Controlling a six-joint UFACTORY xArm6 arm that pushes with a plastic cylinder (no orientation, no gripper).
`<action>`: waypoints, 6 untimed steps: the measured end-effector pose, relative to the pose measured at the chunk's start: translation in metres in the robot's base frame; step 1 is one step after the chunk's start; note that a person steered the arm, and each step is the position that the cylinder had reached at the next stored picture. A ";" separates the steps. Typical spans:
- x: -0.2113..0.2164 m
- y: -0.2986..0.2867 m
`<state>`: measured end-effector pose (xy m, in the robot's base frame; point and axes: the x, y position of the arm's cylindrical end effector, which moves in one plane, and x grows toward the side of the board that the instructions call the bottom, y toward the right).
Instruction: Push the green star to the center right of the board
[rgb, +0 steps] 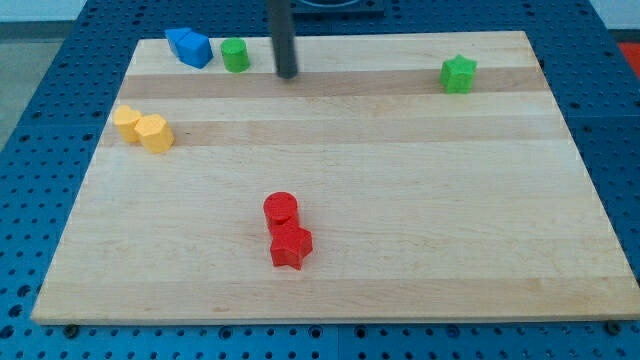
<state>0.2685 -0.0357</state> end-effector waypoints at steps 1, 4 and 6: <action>0.005 0.044; 0.035 0.228; 0.105 0.197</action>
